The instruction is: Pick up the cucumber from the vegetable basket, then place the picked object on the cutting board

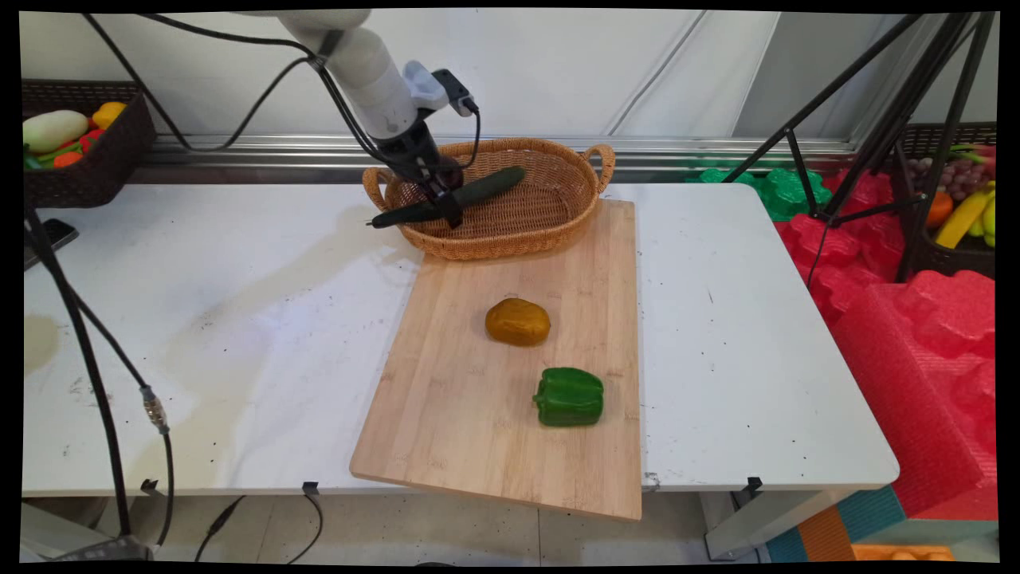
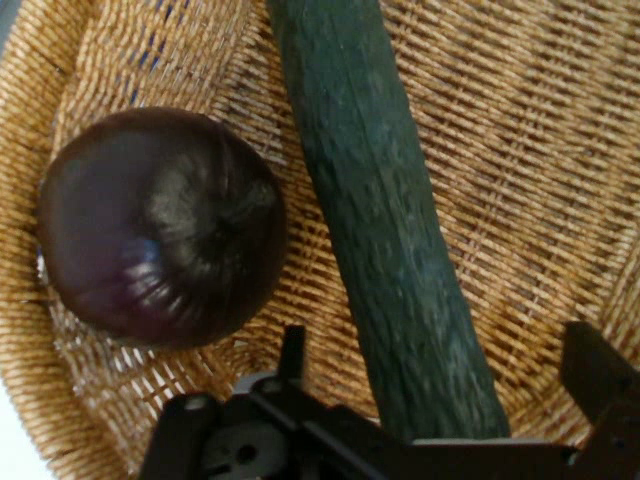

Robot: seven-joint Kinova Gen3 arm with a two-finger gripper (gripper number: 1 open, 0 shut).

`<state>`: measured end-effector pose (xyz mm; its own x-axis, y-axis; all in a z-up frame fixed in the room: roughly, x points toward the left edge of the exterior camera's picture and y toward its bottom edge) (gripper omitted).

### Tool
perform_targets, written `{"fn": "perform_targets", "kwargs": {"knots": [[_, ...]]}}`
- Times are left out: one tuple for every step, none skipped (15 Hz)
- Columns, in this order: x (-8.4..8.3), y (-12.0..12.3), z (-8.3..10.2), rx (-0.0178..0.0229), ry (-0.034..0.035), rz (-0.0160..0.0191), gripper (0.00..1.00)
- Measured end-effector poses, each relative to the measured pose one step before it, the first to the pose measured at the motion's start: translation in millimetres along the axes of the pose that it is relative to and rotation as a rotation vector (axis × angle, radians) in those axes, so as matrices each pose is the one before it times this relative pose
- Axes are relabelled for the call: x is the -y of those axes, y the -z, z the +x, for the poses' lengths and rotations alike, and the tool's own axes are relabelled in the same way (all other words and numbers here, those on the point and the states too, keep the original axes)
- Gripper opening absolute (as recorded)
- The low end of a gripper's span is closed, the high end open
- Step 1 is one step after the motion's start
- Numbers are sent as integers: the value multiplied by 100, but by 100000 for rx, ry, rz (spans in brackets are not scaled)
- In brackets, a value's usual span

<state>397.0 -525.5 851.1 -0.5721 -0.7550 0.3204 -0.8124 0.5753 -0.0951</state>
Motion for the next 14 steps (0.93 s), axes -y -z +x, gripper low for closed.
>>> {"fn": "perform_targets", "kwargs": {"knots": [[-116,-415,116,-22,1084,160,0],[-106,-266,109,-218,891,259,0],[-112,-227,93,-350,989,406,0],[-136,-143,120,-754,1389,866,0],[-49,110,17,-685,979,889,0],[-61,218,57,-689,782,847,0],[-63,422,38,-861,930,1130,0],[-14,635,15,-910,906,1430,0],[-48,833,73,-1020,640,1461,0],[-49,965,84,-1072,385,1329,0],[-71,962,104,-1087,112,1008,0],[-96,1065,80,-1155,-62,822,0],[-149,1301,131,-1433,-395,761,0],[-224,1374,150,-1559,-798,399,0]]}}
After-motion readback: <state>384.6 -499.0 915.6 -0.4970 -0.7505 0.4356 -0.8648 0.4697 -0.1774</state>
